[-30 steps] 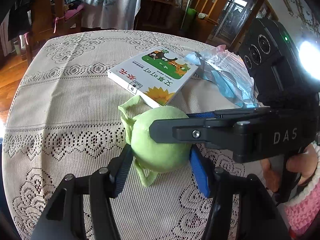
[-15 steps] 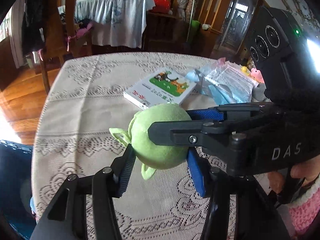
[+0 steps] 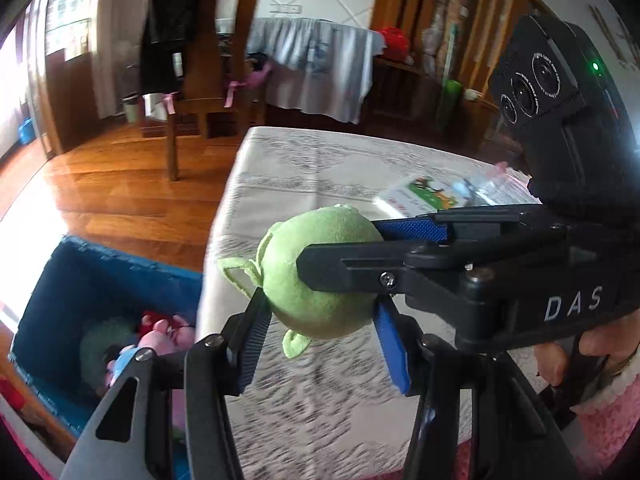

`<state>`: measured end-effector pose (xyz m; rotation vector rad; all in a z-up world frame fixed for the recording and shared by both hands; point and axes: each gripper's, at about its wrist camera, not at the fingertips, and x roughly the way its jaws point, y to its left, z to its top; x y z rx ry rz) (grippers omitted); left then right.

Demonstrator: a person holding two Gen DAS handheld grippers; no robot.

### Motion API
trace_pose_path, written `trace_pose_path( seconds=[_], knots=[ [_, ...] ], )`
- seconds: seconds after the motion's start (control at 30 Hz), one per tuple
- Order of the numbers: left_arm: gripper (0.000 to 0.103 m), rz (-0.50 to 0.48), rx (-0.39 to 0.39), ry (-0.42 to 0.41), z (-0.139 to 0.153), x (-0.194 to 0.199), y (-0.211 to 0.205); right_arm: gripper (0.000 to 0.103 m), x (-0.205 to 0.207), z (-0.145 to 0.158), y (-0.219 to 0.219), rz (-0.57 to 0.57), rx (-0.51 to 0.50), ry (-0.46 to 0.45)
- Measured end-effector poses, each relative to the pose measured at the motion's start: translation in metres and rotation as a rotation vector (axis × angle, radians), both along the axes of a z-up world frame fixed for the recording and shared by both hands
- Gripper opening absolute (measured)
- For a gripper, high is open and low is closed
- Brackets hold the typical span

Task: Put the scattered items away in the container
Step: 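Carry the green plush with the left tool over the blue bin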

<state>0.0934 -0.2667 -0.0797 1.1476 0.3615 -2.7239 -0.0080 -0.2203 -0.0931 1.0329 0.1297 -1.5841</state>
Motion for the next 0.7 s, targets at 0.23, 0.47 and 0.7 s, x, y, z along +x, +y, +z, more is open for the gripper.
trace_pose_path(
  seconds=[0.23, 0.47, 0.7],
  knots=[
    [0.051, 0.13, -0.01, -0.025, -0.016, 0.049, -0.079, 0.051, 0.045, -0.017, -0.109, 0.158, 0.017, 0.018],
    [0.051, 0.245, 0.045, -0.111, -0.058, 0.07, -0.154, 0.051, 0.063, -0.069, -0.21, 0.231, 0.099, -0.035],
    [0.051, 0.298, 0.146, -0.179, -0.104, 0.076, -0.196, 0.051, 0.061, -0.125, -0.259, 0.244, 0.19, -0.139]
  ],
)
